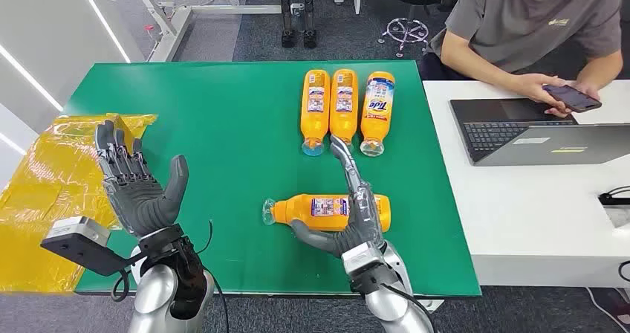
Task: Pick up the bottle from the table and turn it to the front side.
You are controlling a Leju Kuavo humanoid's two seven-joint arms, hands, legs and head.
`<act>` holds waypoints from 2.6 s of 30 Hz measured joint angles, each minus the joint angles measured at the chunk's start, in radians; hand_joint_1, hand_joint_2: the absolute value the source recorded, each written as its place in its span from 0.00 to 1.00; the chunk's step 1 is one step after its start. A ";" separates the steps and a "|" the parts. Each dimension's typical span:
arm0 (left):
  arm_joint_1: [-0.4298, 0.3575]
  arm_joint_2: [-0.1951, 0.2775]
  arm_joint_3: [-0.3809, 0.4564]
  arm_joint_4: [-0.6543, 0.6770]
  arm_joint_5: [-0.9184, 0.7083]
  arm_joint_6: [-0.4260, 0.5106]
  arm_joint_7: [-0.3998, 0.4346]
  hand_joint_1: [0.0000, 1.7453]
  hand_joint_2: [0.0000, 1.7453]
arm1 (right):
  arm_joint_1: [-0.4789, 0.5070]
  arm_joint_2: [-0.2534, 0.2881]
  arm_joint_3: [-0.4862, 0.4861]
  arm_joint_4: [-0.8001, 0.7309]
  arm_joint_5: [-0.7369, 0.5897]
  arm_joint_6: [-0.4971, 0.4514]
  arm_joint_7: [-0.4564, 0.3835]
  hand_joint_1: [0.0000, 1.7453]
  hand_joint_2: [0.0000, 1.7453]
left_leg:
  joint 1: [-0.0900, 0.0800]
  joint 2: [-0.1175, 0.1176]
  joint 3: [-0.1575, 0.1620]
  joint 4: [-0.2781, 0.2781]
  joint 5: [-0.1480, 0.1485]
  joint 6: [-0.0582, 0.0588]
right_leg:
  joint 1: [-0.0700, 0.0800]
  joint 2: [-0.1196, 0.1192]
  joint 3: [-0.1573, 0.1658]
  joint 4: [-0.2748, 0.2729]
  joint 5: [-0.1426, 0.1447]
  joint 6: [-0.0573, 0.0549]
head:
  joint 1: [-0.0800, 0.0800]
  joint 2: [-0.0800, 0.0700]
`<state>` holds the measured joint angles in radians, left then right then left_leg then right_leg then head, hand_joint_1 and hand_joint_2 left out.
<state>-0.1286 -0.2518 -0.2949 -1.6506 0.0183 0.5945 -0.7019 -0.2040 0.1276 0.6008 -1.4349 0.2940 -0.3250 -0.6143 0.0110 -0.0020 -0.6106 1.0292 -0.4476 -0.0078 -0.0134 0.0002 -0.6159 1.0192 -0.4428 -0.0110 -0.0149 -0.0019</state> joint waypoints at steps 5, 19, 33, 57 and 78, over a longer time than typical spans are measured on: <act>0.008 0.000 -0.001 0.000 -0.008 -0.012 0.000 0.00 1.00 | -0.016 -0.006 0.000 0.012 0.130 0.004 0.107 0.00 1.00 | 0.000 0.000 0.000 0.000 0.000 0.000 | 0.000 0.000 0.000 0.000 0.000 0.000 | 0.000 0.000; 0.008 0.000 -0.003 0.000 -0.023 -0.078 0.000 0.00 1.00 | -0.160 -0.065 0.010 0.141 0.580 0.237 0.377 0.00 1.00 | 0.000 0.000 0.000 0.000 0.000 0.000 | 0.000 0.000 0.000 0.000 0.000 0.000 | 0.000 0.000; -0.004 0.000 -0.008 0.028 -0.007 -0.140 0.000 0.00 1.00 | -0.327 -0.197 0.073 0.435 0.638 0.367 0.389 0.00 1.00 | 0.000 0.000 0.000 0.002 0.000 0.000 | 0.000 0.000 0.000 0.000 0.000 0.000 | 0.000 0.000; -0.091 -0.010 -0.009 0.131 0.055 -0.171 0.000 0.00 1.00 | -0.573 -0.214 0.174 0.831 0.583 0.483 0.343 0.65 1.00 | 0.000 0.000 0.000 0.002 0.000 0.000 | 0.000 0.000 0.000 0.000 0.001 0.000 | 0.000 0.000; -0.065 -0.010 -0.009 0.129 0.029 -0.166 0.000 0.00 1.00 | -0.442 -0.181 0.124 0.749 0.478 0.018 0.368 1.00 1.00 | 0.000 -0.001 -0.001 0.002 0.000 0.000 | 0.000 0.000 0.000 0.000 0.000 0.000 | 0.000 0.000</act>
<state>-0.1940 -0.2621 -0.3037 -1.5219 0.0469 0.4284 -0.7019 -0.6461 -0.0539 0.7252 -0.6855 0.7720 -0.3075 -0.2466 0.0111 -0.0026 -0.6115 1.0314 -0.4478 -0.0074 -0.0133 0.0002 -0.6160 1.0196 -0.4427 -0.0106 -0.0148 -0.0019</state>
